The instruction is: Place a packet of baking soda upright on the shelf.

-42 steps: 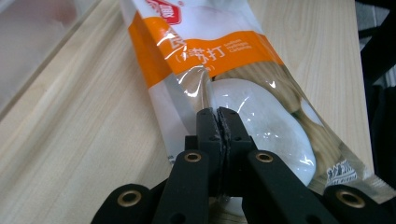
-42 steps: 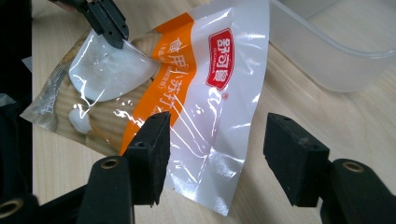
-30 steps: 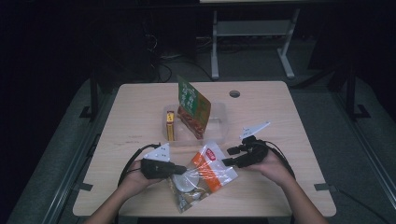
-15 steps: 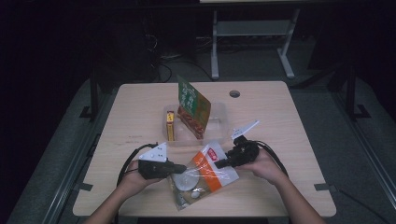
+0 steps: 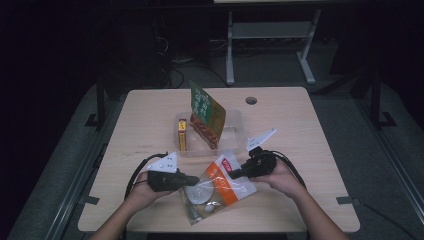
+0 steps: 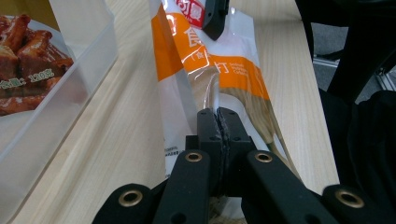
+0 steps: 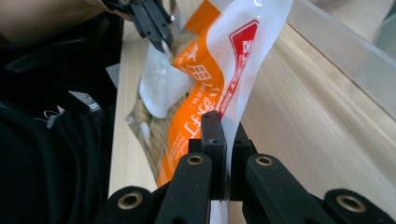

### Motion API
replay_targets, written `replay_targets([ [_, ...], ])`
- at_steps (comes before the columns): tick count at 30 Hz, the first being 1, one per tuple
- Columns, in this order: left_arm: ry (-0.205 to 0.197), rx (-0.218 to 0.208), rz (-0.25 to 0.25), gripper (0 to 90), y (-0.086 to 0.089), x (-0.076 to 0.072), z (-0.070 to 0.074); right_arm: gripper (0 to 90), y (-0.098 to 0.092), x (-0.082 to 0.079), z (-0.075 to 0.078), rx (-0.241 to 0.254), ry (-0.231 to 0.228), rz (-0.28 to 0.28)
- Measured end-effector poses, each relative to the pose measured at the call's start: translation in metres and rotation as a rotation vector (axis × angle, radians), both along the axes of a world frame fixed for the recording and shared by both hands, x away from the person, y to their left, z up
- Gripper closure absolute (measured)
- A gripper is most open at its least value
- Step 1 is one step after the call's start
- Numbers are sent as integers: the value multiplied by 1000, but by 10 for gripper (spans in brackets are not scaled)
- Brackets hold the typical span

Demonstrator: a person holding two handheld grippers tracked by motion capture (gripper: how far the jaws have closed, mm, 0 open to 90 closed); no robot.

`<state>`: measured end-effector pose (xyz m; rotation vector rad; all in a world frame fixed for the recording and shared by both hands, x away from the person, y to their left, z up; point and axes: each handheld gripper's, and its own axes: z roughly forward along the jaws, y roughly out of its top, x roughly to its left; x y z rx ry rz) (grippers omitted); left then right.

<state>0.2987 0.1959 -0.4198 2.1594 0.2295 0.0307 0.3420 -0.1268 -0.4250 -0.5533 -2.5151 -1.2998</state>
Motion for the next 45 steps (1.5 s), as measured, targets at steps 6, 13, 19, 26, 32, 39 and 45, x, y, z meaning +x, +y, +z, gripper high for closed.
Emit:
replay_targets([
  [6, -4, -8, -5, 886, -1, -1, -1, 900, 2, -3, 13, -27, -31, 29],
  [13, -36, -22, 32, 710, -1, 0, -1, 900, 0, -8, 34, -15, -52, 37],
  [19, -54, -37, 53, 511, 3, 0, -1, 900, 0, -13, 49, 8, -100, 45],
  [26, -40, -36, 84, 431, 8, 1, -5, 900, -16, -14, 71, 35, -160, 11],
  [32, -29, -29, 82, 420, 7, 1, -6, 900, -26, -12, 92, 24, -214, -5],
  [39, -16, -19, 83, 409, 7, 2, -8, 900, -35, -6, 125, -38, -285, -19],
  [45, -18, -14, 82, 405, 8, 3, -8, 900, -34, 8, 149, -124, -319, -42],
])
